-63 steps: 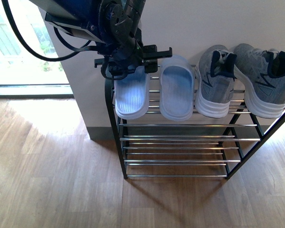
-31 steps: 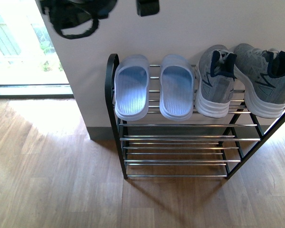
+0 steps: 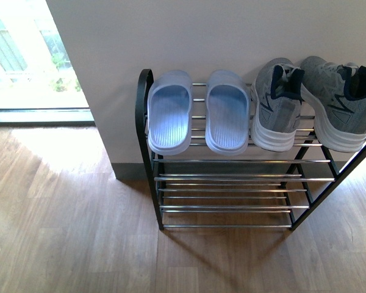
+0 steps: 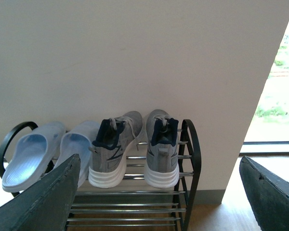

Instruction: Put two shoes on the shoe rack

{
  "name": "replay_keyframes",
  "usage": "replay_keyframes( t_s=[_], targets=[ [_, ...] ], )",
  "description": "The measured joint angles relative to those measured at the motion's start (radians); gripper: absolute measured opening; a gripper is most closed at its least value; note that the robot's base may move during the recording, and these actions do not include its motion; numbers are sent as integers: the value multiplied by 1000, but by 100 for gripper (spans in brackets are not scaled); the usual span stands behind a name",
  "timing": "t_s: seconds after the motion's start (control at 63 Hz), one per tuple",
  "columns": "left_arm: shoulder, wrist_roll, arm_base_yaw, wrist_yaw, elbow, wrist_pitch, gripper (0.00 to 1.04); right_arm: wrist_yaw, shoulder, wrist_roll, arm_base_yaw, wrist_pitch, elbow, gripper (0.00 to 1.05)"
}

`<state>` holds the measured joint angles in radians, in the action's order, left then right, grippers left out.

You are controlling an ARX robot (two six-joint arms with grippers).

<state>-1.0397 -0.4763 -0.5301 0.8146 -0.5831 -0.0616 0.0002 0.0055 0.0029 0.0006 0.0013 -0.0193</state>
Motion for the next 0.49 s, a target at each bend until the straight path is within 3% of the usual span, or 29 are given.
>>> replay_keyframes(
  t_s=[0.127, 0.222, 0.365, 0.492],
  targets=[
    [247, -92, -8, 104, 64, -217, 95, 0, 0, 0, 0, 0, 0, 96],
    [293, -113, -8, 102, 68, -232, 95, 0, 0, 0, 0, 0, 0, 96],
    [444, 203, 111, -337, 295, 253, 72, 1, 0, 0, 0, 0, 0, 96],
    [532, 382, 197, -494, 373, 356, 50, 0, 0, 0, 0, 0, 0, 96]
  ],
)
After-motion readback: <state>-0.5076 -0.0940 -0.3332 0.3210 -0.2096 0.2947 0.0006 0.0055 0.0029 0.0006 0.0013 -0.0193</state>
